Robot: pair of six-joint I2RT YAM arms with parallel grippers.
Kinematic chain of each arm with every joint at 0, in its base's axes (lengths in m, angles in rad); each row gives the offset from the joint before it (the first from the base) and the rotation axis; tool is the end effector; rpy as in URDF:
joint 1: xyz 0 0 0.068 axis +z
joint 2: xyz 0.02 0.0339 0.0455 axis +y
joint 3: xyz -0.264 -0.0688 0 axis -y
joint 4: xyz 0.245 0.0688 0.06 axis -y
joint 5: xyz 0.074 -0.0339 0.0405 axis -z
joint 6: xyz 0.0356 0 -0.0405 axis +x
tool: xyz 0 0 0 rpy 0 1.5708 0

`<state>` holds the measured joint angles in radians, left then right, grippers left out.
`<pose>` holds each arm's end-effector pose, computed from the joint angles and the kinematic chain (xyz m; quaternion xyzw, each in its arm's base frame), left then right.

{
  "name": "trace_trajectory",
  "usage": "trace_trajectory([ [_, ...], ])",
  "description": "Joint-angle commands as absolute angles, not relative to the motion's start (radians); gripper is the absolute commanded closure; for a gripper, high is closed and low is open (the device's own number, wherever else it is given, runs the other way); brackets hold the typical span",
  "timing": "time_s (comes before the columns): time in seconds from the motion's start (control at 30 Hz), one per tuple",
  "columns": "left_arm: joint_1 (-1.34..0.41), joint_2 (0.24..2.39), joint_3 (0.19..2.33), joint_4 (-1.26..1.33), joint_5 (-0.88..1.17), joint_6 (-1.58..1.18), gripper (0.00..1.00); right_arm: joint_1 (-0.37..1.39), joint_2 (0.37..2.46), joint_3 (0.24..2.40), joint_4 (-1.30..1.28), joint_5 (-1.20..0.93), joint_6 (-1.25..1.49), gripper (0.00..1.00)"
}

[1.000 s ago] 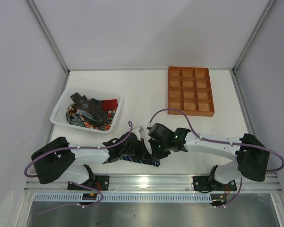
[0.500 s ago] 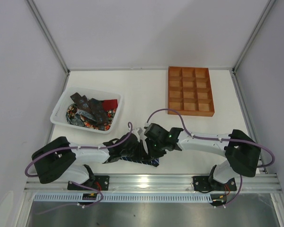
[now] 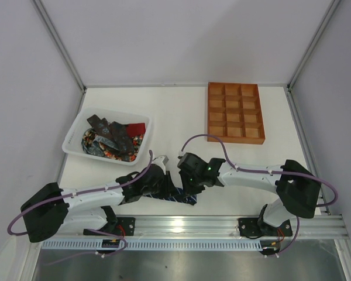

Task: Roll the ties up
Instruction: Roll the tie

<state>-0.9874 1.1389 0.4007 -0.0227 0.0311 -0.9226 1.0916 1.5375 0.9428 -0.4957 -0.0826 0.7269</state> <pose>0.1150 -0.1763 0.1572 0.0359 0.9183 -0.3298 0.2159 0.1350 0.2661 0.1927 -0.1856 0.9526 0.2122 0.1144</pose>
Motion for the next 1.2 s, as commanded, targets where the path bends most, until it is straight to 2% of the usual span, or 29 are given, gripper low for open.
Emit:
trace_trajectory([
  [0.0, -0.973, 1.121, 0.397, -0.061, 0.002, -0.903, 0.74, 1.101, 1.546, 0.982, -0.474, -0.051, 0.738, 0.81],
  [0.5, -0.962, 1.215, 0.327, 0.040, 0.014, -0.914, 0.78, 1.131, 1.670, 1.066, -0.428, -0.049, 0.727, 0.80],
  [0.9, -0.962, 1.143, 0.330, -0.032, 0.002, -0.910, 0.78, 1.134, 1.706, 1.057, -0.341, -0.011, 0.706, 0.80],
  [1.17, -0.962, 1.022, 0.342, -0.130, -0.038, -0.904, 0.76, 1.126, 1.724, 1.003, -0.253, -0.050, 0.693, 0.76],
])
